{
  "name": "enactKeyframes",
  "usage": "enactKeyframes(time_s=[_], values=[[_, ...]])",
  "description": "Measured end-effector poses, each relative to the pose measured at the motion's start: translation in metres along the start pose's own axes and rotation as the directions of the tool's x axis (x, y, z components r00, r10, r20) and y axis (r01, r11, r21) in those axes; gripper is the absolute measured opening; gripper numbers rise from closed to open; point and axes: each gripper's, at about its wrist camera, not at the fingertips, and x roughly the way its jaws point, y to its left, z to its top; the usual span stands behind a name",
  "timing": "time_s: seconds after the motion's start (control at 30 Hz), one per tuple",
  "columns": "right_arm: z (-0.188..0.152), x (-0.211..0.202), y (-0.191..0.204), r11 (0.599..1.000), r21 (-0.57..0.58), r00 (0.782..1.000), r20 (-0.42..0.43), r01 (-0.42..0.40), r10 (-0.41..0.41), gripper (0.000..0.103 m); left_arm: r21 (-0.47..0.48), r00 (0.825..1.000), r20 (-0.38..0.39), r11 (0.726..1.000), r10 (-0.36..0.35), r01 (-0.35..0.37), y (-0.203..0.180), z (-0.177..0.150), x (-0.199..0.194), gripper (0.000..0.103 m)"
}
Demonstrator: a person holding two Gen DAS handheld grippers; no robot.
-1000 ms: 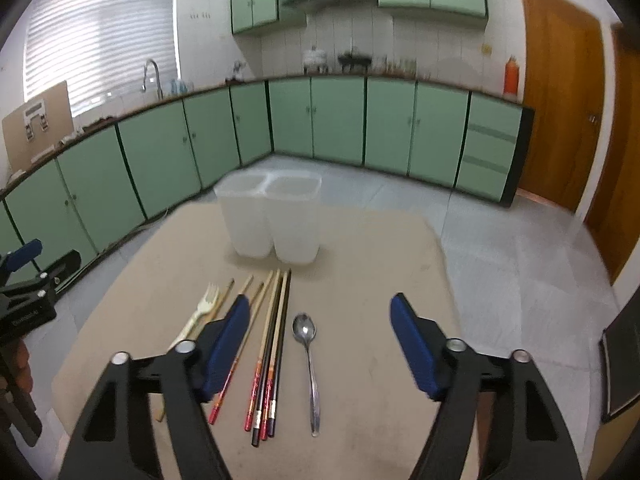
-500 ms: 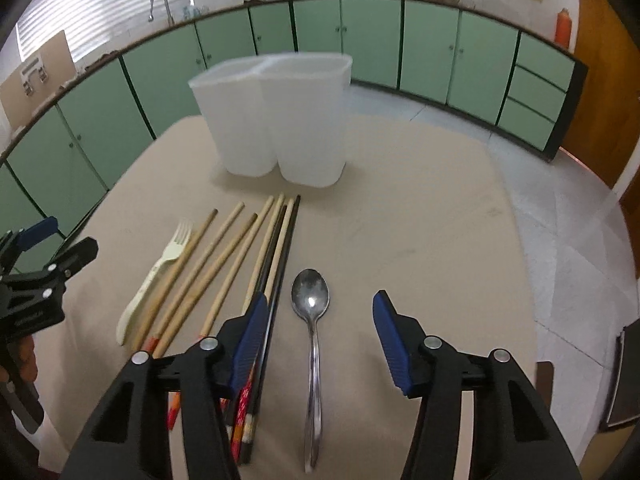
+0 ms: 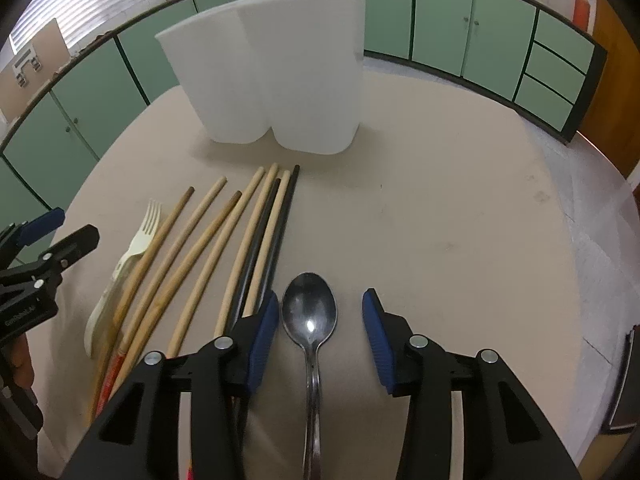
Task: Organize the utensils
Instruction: 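Move right gripper down to the steel spoon while left gripper approaches the white fork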
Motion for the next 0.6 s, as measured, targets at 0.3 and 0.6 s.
enactKeyframes(time_s=[0.3,0.6], values=[[0.0,-0.002,0.006,1.0,-0.019,1.0,0.024,0.014,-0.014,0.028,0.024,1.0,-0.026,1.0,-0.011,0.011,-0.01,0.011,0.025,0.085],[0.004,-0.001,0.001,1.0,-0.02,0.999,0.036,0.019,-0.018,0.028,0.051,0.999,-0.049,0.999,-0.007,0.009,-0.019,0.016,0.04,0.086]])
